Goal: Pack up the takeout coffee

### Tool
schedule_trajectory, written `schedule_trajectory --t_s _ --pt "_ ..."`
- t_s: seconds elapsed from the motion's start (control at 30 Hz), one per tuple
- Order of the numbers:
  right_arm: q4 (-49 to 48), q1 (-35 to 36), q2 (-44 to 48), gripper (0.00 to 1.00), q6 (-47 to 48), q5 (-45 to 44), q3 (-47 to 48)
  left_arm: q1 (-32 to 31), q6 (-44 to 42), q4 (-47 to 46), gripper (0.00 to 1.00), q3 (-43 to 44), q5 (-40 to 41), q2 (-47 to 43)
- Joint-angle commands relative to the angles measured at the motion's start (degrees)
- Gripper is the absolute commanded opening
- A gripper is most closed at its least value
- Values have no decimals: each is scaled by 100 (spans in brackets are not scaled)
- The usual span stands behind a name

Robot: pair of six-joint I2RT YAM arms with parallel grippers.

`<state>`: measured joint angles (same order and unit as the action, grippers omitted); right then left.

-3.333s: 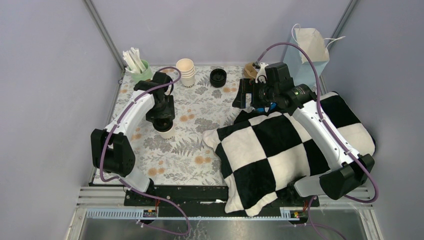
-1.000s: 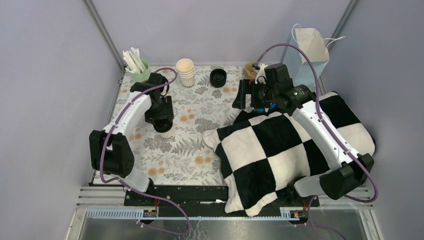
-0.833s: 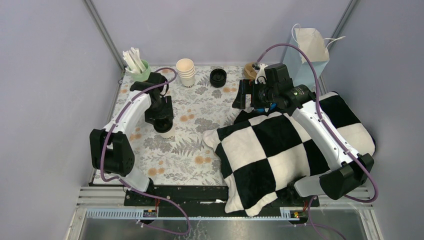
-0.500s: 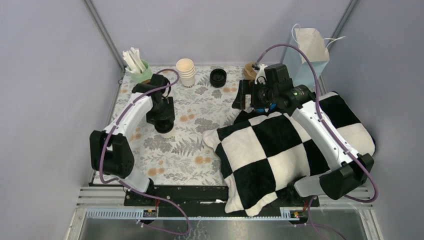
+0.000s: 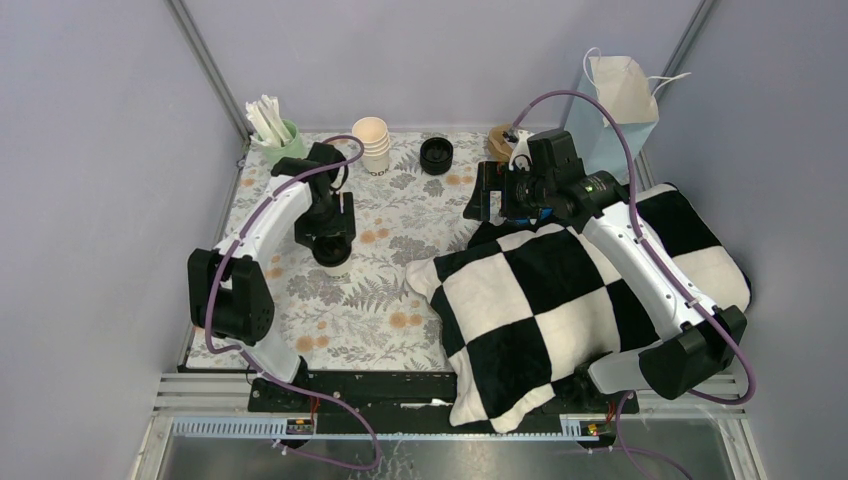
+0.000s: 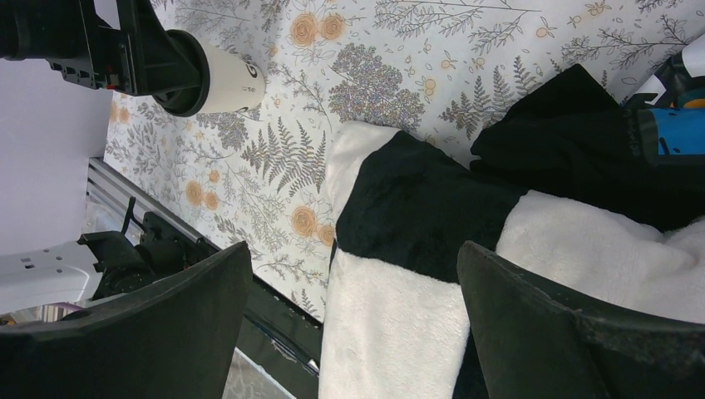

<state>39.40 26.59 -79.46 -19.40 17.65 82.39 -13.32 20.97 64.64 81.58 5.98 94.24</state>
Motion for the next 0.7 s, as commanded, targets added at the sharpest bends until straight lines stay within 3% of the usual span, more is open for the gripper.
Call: schedule_trajectory --t_s 0.0,0.5,0.57,0.67 --pt "-187 17 62 100 -20 131 -3 -20 63 225 82 325 33 -67" --pt "-346 22 -111 100 -143 433 -98 13 253 428 99 903 75 -471" --pt "-438 19 -177 100 -209 560 -121 183 328 316 99 847 -39 -678" --pt "-576 35 -352 100 -366 823 -100 938 487 -351 99 303 -727 -1196"
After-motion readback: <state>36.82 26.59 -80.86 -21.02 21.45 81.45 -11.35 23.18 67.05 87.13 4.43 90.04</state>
